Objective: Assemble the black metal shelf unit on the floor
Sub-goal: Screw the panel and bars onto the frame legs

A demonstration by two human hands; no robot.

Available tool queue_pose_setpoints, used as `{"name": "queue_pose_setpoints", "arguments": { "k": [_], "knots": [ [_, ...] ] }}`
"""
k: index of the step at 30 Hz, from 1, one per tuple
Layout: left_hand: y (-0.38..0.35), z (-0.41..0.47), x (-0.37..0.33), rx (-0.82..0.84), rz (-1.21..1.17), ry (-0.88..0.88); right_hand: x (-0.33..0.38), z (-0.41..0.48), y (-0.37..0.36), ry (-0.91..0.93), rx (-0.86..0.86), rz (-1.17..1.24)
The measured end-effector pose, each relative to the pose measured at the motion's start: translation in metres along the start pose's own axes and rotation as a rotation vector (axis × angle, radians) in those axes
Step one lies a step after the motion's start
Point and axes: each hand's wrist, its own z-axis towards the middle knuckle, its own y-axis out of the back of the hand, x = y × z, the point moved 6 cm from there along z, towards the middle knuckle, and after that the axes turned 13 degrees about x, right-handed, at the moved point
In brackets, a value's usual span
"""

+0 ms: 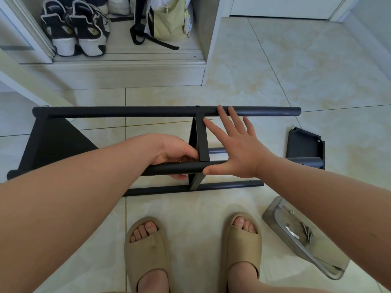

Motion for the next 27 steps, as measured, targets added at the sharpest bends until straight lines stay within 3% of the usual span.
{"name": "queue_pose_setpoints", "arguments": {
  "k": [23, 27],
  "knots": [
    [-0.0016, 0.0016, 0.0018, 0.099, -0.082, -0.027, 0.0009, -0.0012, 0.0017, 0.0, 0.0, 0.007],
    [-0.0003, 0.0028, 0.0018, 0.04, -0.02, 0.01, 0.0009, -0.0013, 0.0013, -0.001, 0.001, 0.002]
  ]
}}
